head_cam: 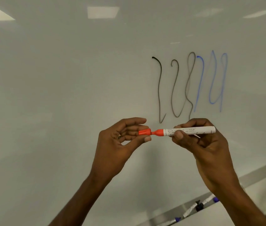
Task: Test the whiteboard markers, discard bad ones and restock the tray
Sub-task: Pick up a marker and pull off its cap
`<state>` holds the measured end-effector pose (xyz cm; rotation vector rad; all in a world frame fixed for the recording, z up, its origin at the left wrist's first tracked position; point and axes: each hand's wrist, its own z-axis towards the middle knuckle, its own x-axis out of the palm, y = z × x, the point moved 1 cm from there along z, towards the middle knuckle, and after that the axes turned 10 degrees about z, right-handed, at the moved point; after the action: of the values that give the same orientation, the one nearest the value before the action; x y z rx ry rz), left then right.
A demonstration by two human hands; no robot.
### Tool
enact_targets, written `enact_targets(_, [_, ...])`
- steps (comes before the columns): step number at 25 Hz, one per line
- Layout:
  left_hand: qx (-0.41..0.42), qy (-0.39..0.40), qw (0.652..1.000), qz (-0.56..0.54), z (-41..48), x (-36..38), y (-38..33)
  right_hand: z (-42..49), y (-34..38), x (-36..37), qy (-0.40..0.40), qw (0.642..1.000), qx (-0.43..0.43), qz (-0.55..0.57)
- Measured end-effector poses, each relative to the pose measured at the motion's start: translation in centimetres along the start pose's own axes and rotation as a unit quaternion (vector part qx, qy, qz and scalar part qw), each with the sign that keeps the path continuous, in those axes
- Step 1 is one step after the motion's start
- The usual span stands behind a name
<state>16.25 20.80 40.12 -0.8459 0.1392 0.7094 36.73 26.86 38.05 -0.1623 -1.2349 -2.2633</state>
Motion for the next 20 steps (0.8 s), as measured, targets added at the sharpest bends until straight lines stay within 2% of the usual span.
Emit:
enact_targets(5, [-0.002,0.124,0.991,0.046,-1.3,0.9,1.3,-0.5,0.3,-2.0,0.075,0.995,0.064,-0.031])
enact_targets(9, [-0.048,0.172,0.984,0.026,-2.8,2.1,3.1,-1.3,0.1,-3.4,0.123,0.981,0.141,-0.059])
enact_targets(12, [-0.055,0.188,0.98,0.021,-4.2,3.2,4.1,-2.0,-0.1,-4.2,0.125,0.973,0.186,-0.047])
enact_targets(17, [-0.108,0.158,0.979,-0.067,-5.3,5.0,4.0,-3.2,0.5,-4.4,0.121,0.95,0.134,-0.256])
enact_targets(20, [-0.109,0.159,0.976,-0.098,-5.9,6.0,3.4,-4.6,0.6,-4.5,0.099,0.955,0.108,-0.258])
